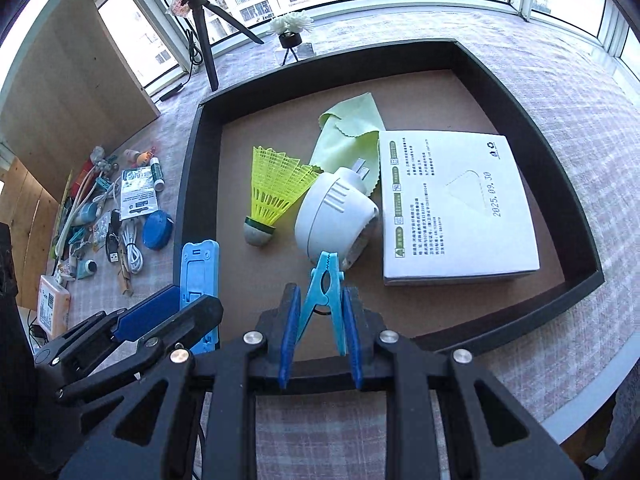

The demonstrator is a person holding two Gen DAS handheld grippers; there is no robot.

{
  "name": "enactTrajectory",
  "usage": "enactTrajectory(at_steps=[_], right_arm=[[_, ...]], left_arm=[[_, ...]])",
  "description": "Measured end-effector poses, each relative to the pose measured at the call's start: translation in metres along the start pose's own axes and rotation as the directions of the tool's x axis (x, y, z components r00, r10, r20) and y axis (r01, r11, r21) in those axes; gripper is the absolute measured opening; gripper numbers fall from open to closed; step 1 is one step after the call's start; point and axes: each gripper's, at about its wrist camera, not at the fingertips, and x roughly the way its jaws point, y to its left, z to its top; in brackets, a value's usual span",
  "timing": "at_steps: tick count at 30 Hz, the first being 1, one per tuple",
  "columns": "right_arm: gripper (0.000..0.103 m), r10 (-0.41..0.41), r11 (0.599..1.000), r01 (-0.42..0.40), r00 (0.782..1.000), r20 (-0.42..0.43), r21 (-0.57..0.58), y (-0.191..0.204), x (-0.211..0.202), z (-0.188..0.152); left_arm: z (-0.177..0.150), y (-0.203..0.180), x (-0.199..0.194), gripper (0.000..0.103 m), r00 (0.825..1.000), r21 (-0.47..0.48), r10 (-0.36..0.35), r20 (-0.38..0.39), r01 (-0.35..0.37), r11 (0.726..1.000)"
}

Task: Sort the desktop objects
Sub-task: 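Place the blue phone stand and blue clothespin into the tray, then move both tools back toward the blue lid and clothespins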

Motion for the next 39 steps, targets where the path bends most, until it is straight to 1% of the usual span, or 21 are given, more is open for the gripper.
enactTrajectory(at_steps=[1,2,4,7,8,13,18,21,24,27,31,34,36,39], right_arm=[[0.028,-0.005,1.000,0.005,1.000,-0.006,0.007,-0.003,-0.001,0.000],[0.031,0.000,1.000,0.000,1.000,-0.002,0.019,-0.006,-0.002,0.002],[0.039,0.021,0.999,-0.021,1.000,0.017,0.037,-0.011,-0.007,0.003],[0.040,0.018,1.000,-0.019,1.000,0.025,0.025,-0.008,-0.011,0.006],[0.040,0.021,1.000,-0.022,0.999,0.027,0.020,-0.006,-0.011,0.007],[0.040,0.056,0.998,-0.055,0.998,0.021,-0.021,0.014,-0.009,0.012],[0.040,0.094,0.991,-0.093,0.996,0.011,-0.092,0.046,-0.005,0.019],[0.040,0.114,0.982,-0.112,0.993,0.005,-0.154,0.069,-0.003,0.025],[0.045,0.130,0.967,-0.128,0.992,-0.007,-0.221,0.096,0.000,0.031],[0.045,0.149,0.951,-0.149,0.989,-0.021,-0.272,0.123,0.004,0.035],[0.045,0.184,0.933,-0.191,0.982,-0.053,-0.304,0.154,0.012,0.039],[0.045,0.205,0.920,-0.219,0.976,-0.079,-0.325,0.175,0.020,0.042],[0.045,0.212,0.917,-0.231,0.973,-0.094,-0.325,0.185,0.027,0.044],[0.045,0.202,0.918,-0.228,0.973,-0.114,-0.324,0.196,0.038,0.047]], left_arm=[[0.001,0.001,0.000,0.039,1.000,-0.013,-0.001,-0.004,0.001,1.000],[0.001,0.004,-0.001,0.045,1.000,-0.034,-0.001,-0.005,0.001,0.999],[0.002,0.008,-0.004,0.049,1.000,-0.054,-0.002,0.009,0.003,0.999],[0.003,0.015,-0.008,0.049,1.000,-0.058,0.018,0.015,-0.017,0.998],[0.003,0.018,-0.009,0.047,1.000,-0.064,0.022,0.014,-0.021,0.998],[0.003,0.041,-0.014,0.046,0.998,-0.099,0.067,0.012,-0.066,0.993],[0.003,0.077,-0.024,0.046,0.995,-0.165,0.103,0.013,-0.099,0.981],[0.002,0.102,-0.030,0.046,0.988,-0.187,0.152,0.011,-0.147,0.971],[0.002,0.133,-0.034,0.046,0.986,-0.246,0.164,0.006,-0.157,0.956],[0.005,0.160,-0.041,0.044,0.981,-0.276,0.196,0.009,-0.186,0.943],[0.009,0.199,-0.051,0.044,0.977,-0.328,0.213,0.014,-0.197,0.924],[0.008,0.222,-0.055,0.044,0.977,-0.368,0.213,0.013,-0.193,0.909],[0.007,0.232,-0.054,0.044,0.975,-0.366,0.221,0.001,-0.206,0.908],[0.006,0.242,-0.050,0.044,0.979,-0.366,0.204,-0.023,-0.198,0.909]])
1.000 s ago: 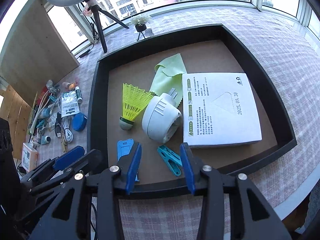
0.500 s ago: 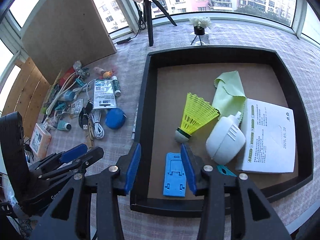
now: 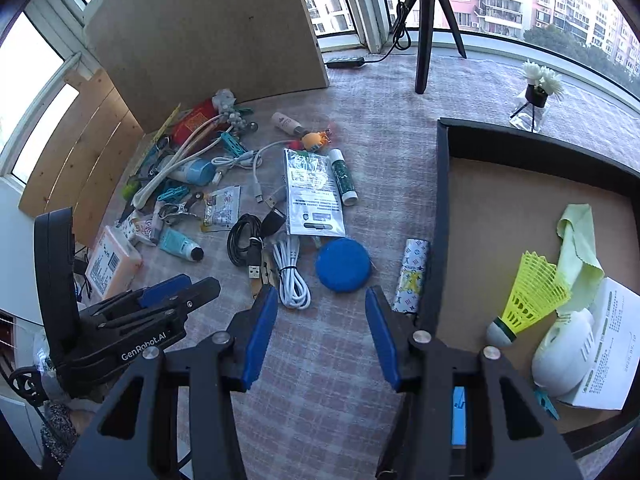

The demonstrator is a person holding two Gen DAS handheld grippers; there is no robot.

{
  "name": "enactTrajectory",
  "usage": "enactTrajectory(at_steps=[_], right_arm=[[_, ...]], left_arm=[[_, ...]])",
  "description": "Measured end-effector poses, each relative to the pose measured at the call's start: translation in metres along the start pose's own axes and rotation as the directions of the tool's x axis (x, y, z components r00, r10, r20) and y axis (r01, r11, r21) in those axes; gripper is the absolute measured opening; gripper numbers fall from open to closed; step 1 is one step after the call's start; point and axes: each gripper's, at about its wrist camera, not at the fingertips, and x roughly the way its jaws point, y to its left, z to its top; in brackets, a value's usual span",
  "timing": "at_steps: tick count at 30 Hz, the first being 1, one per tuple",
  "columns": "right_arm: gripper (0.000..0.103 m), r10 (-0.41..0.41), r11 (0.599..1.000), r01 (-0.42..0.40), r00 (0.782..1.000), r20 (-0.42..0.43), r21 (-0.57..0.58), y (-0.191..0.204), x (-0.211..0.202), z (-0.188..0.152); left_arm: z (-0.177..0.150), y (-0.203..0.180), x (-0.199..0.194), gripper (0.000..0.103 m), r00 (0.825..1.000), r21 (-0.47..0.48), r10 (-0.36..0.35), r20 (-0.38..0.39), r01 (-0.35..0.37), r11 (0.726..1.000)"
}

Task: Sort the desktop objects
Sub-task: 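Move both tools back toward the blue lid and clothespins, then grasp the wooden clothespin with the left tool while the right grasps the blue lid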

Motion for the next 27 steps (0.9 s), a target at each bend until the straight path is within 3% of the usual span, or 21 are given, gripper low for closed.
enactTrajectory(at_steps=[9,15,20,27], right_arm=[[0.045,-0.085,0.996,0.083,0.989,-0.118,-0.024,-0.002,0.048,0.020],[0.045,-0.113,0.994,0.110,0.979,-0.170,-0.028,-0.004,0.070,0.028],[0.045,-0.128,0.992,0.123,0.973,-0.193,-0.039,-0.005,0.085,0.031],[0.047,-0.153,0.988,0.142,0.963,-0.221,-0.062,-0.004,0.101,0.031]], left_arm=[[-0.009,-0.024,0.029,0.044,0.996,0.069,-0.023,-0.084,0.029,0.997],[-0.018,-0.042,0.044,0.047,0.994,0.154,0.061,-0.086,-0.047,0.987],[-0.019,-0.045,0.046,0.039,0.992,0.178,0.101,-0.073,-0.086,0.980],[-0.017,-0.031,0.044,0.027,0.995,0.135,0.068,-0.075,-0.057,0.989]])
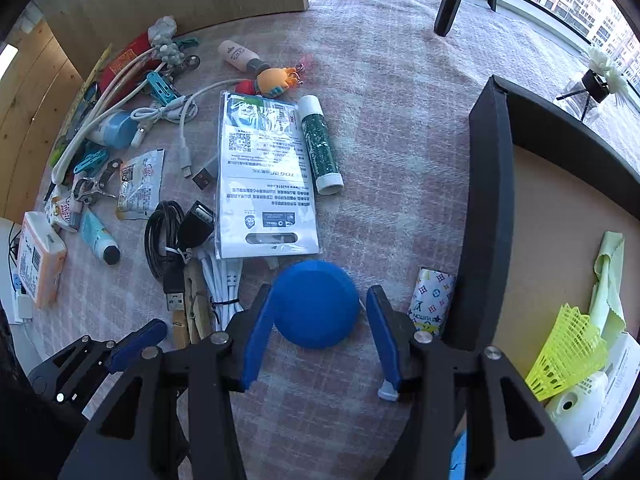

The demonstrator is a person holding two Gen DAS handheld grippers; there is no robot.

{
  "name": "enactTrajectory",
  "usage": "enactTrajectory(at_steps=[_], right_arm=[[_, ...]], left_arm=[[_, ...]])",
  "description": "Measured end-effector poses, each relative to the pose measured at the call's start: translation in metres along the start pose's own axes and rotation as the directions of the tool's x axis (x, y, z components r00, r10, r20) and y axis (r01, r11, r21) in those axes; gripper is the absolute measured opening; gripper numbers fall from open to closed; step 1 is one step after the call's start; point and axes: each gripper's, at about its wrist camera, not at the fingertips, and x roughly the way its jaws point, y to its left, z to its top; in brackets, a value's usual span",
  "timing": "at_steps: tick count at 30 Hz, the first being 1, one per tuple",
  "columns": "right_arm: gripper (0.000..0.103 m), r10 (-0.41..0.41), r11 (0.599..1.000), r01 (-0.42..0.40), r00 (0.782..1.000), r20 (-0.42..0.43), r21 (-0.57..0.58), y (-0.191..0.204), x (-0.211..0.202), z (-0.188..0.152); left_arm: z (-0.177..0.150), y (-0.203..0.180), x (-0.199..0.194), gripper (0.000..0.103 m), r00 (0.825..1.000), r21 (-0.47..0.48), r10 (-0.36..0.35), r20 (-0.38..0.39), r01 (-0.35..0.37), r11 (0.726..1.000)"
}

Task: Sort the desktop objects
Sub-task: 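Grasp the wooden clothespin with the left tool while the right grasps the blue lid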

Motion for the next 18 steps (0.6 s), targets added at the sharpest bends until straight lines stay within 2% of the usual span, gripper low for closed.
enactTrajectory(at_steps=[4,9,11,18], right_arm=[[0.050,-0.003,1.000,0.003,1.000,-0.004,-0.006,0.003,0.005,0.001],[0.051,-0.021,0.999,0.020,1.000,-0.009,-0.034,0.008,0.008,-0.001],[0.051,-0.018,0.999,0.018,1.000,-0.007,-0.034,0.008,0.008,-0.002],[0.050,-0.011,0.999,0.011,1.000,-0.001,-0.030,0.004,0.005,0.000]], left_arm=[[0.001,0.005,0.000,0.021,1.000,-0.013,0.003,0.002,-0.003,1.000],[0.001,0.011,-0.002,0.020,1.000,-0.029,-0.024,-0.001,0.024,0.999],[-0.002,0.016,-0.004,0.014,1.000,-0.033,-0.029,-0.001,0.029,0.999],[-0.012,0.028,-0.009,0.013,0.998,-0.045,-0.056,0.002,0.057,0.997]])
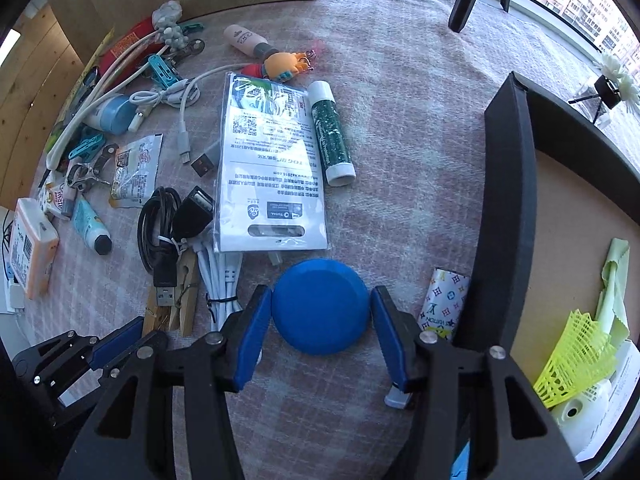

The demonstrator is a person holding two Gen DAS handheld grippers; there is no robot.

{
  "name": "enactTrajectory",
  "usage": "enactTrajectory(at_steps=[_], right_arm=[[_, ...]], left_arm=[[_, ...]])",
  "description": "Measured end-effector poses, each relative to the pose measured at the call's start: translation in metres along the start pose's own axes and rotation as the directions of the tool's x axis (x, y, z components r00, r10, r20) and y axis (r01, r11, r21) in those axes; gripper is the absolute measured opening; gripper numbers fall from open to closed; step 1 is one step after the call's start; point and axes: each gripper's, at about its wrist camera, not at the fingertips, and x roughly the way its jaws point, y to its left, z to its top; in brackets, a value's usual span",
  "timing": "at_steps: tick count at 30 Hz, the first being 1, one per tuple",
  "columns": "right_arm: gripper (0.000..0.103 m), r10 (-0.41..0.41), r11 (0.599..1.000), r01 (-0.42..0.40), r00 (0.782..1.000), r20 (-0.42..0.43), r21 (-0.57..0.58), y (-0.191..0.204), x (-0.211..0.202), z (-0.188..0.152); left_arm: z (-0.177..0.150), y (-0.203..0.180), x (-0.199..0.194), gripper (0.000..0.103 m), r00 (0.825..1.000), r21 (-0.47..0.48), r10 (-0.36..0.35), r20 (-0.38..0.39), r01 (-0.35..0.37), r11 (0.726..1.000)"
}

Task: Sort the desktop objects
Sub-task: 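Grasp the wooden clothespin with the left tool while the right grasps the blue lid, then carry the wooden clothespin and blue lid into the tray and release both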

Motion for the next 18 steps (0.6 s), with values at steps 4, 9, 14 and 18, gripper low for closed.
enactTrajectory(at_steps=[4,9,14,18], right_arm=[[0.050,-0.012,1.000,0.012,1.000,0.004,-0.009,0.002,-0.001,0.000],[0.050,-0.007,1.000,0.007,1.000,0.005,0.001,0.005,-0.002,-0.001],[0.049,0.015,1.000,-0.015,1.000,0.017,0.014,-0.002,-0.008,-0.019],[0.049,0.037,0.999,-0.037,0.999,0.040,0.015,-0.004,-0.020,-0.026]], left_arm=[[0.003,-0.001,-0.001,0.013,1.000,0.003,0.008,0.007,-0.008,1.000],[0.007,-0.005,0.002,0.012,1.000,0.001,0.018,0.015,-0.018,1.000],[0.001,0.002,-0.003,0.012,0.999,-0.031,0.022,0.023,-0.022,0.999],[-0.002,0.002,-0.013,0.012,0.999,-0.044,0.013,0.041,-0.011,0.999]])
